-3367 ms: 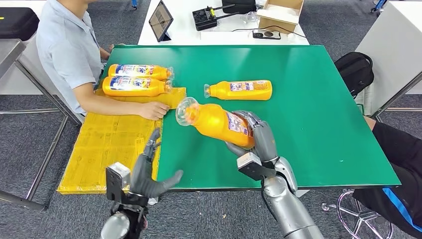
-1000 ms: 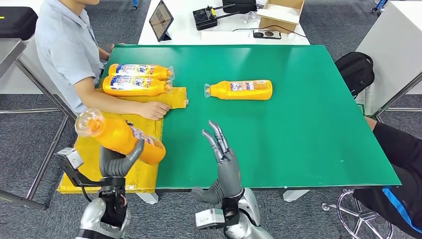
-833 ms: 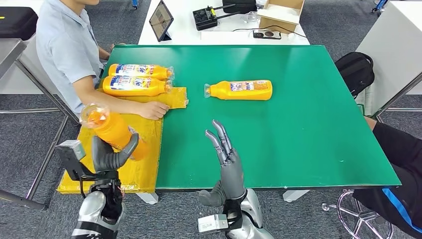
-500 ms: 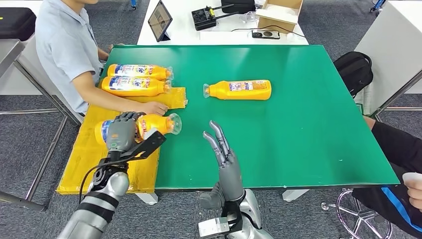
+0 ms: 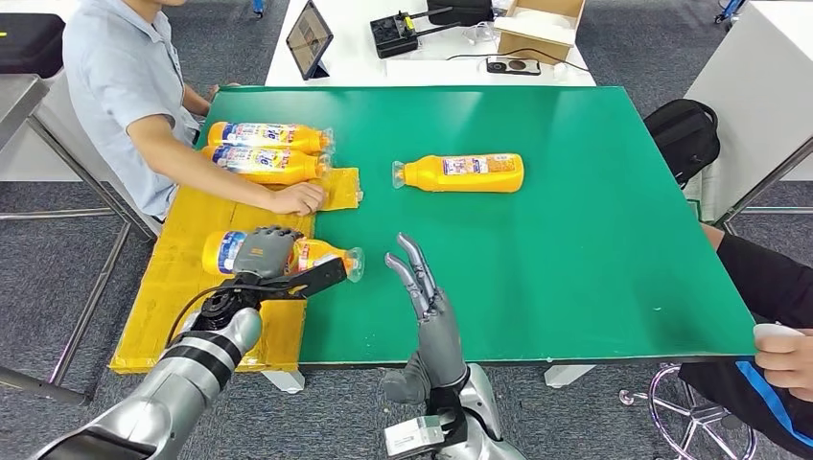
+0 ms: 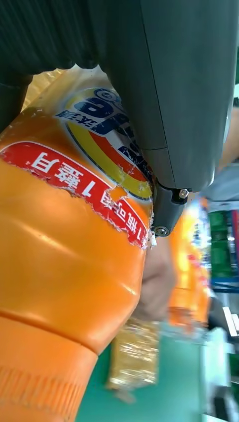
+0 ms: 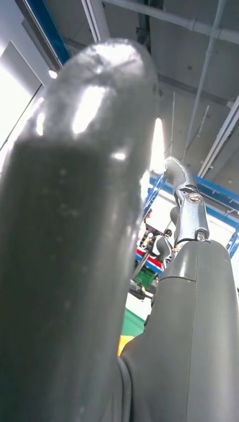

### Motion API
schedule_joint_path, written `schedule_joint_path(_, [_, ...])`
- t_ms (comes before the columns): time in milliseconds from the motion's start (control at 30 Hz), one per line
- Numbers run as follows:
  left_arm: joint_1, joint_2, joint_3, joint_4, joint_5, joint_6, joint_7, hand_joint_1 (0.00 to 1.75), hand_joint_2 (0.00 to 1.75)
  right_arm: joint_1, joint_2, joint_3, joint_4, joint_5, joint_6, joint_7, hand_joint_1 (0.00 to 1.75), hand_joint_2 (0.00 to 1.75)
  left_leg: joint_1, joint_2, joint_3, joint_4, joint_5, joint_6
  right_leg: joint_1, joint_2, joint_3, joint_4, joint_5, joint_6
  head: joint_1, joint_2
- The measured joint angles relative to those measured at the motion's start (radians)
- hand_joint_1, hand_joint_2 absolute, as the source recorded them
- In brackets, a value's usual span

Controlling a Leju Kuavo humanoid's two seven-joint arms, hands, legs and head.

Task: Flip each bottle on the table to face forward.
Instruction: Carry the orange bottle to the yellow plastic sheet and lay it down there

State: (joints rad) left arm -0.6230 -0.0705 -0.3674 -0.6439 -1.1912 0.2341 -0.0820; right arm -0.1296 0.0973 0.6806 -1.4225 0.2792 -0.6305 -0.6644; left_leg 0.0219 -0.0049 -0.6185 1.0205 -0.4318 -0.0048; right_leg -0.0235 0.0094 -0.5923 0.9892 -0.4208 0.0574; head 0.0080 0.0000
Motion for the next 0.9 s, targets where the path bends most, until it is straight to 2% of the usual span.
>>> schedule_joint_path(33, [-0.008, -0.002, -0.002, 0.015, -0.001, -0.013, 0.005, 1.51, 1.75, 0.0, 0.0, 0.0, 0.0, -0.003, 0.003, 0.0, 0.0, 0.0, 0.0, 0.0, 0.0, 0.0, 0.0, 0.0, 0.0, 0.0, 0.0, 0.0, 0.0, 0.0, 0.0, 0.0])
schedule_joint_path(67, [-0.015, -0.004, -0.004, 0.03, -0.002, -0.025, 0.009, 1.18, 1.75, 0.0, 0.0, 0.0, 0.0, -0.006, 0.006, 0.0, 0.0, 0.0, 0.0, 0.0, 0.0, 0.0, 0.0, 0.0, 0.0, 0.0, 0.0, 0.0, 0.0, 0.0, 0.0, 0.0])
schedule_joint_path(133, [-0.028, -0.006, -0.006, 0.055, 0.0, -0.046, 0.016, 0.38, 1.75, 0.0, 0.0, 0.0, 0.0, -0.011, 0.01, 0.0, 0.0, 0.0, 0.0, 0.0, 0.0, 0.0, 0.0, 0.0, 0.0, 0.0, 0.0, 0.0, 0.0, 0.0, 0.0, 0.0])
schedule_joint_path(167, [-0.033, -0.007, -0.006, 0.066, 0.005, -0.055, 0.017, 0.18, 1.75, 0.0, 0.0, 0.0, 0.0, -0.013, 0.012, 0.0, 0.0, 0.0, 0.0, 0.0, 0.0, 0.0, 0.0, 0.0, 0.0, 0.0, 0.0, 0.0, 0.0, 0.0, 0.0, 0.0])
schedule_joint_path(200, [-0.038, -0.008, -0.006, 0.076, 0.015, -0.065, 0.015, 0.07, 1.75, 0.0, 0.0, 0.0, 0.0, -0.015, 0.014, 0.0, 0.0, 0.0, 0.0, 0.0, 0.0, 0.0, 0.0, 0.0, 0.0, 0.0, 0.0, 0.0, 0.0, 0.0, 0.0, 0.0])
schedule_joint_path(233, [-0.042, -0.008, -0.003, 0.084, 0.035, -0.083, 0.006, 0.01, 1.75, 0.0, 0.0, 0.0, 0.001, -0.019, 0.016, 0.0, 0.0, 0.0, 0.0, 0.0, 0.0, 0.0, 0.0, 0.0, 0.0, 0.0, 0.0, 0.0, 0.0, 0.0, 0.0, 0.0])
schedule_joint_path(333, [-0.05, -0.013, 0.021, 0.101, 0.127, -0.159, -0.051, 0.0, 1.75, 0.0, 0.0, -0.001, 0.001, -0.029, 0.019, 0.0, 0.0, 0.0, 0.0, 0.0, 0.0, 0.0, 0.0, 0.0, 0.0, 0.0, 0.0, 0.0, 0.0, 0.0, 0.0, 0.0])
schedule_joint_path(467, [-0.053, -0.014, 0.035, 0.106, 0.17, -0.196, -0.081, 0.0, 1.75, 0.0, 0.0, -0.001, 0.001, -0.033, 0.019, 0.0, 0.0, 0.0, 0.0, 0.0, 0.0, 0.0, 0.0, 0.0, 0.0, 0.0, 0.001, 0.0, 0.0, 0.0, 0.0, 0.0])
schedule_joint_path(600, [-0.062, -0.016, 0.106, 0.11, 0.344, -0.368, -0.227, 0.0, 1.75, -0.006, -0.003, 0.0, 0.012, -0.058, 0.015, 0.0, 0.0, 0.0, 0.0, -0.002, 0.002, 0.0, 0.0, 0.0, 0.0, -0.001, 0.004, 0.0, 0.0, 0.0, 0.0, 0.0])
schedule_joint_path(667, [-0.057, -0.017, 0.133, 0.107, 0.411, -0.416, -0.268, 0.0, 1.75, -0.01, -0.006, 0.001, 0.017, -0.066, 0.01, 0.0, 0.0, 0.0, 0.0, -0.003, 0.004, 0.0, 0.0, 0.0, 0.0, -0.002, 0.005, 0.0, 0.0, 0.0, 0.0, 0.0])
schedule_joint_path(800, [-0.007, -0.025, 0.173, 0.043, 0.566, -0.446, -0.331, 0.0, 1.75, -0.017, -0.014, 0.01, 0.025, -0.075, -0.009, 0.0, 0.0, 0.0, 0.0, -0.002, 0.004, 0.0, 0.001, 0.0, 0.0, -0.001, 0.006, 0.0, 0.0, 0.0, 0.0, 0.0])
schedule_joint_path(867, [0.043, -0.042, 0.199, -0.029, 0.666, -0.414, -0.356, 0.0, 1.75, -0.017, -0.018, 0.015, 0.026, -0.067, -0.028, 0.0, 0.0, 0.0, 0.0, -0.002, 0.004, 0.0, 0.001, 0.0, 0.0, -0.001, 0.005, 0.0, 0.0, 0.0, 0.0, 0.0])
schedule_joint_path(900, [0.071, -0.053, 0.212, -0.076, 0.715, -0.381, -0.363, 0.0, 1.75, -0.016, -0.02, 0.016, 0.026, -0.056, -0.039, 0.0, 0.0, 0.44, 0.0, -0.002, 0.004, 0.0, 0.001, 0.0, 0.0, -0.001, 0.005, 0.0, 0.0, 0.0, 0.0, 0.0])
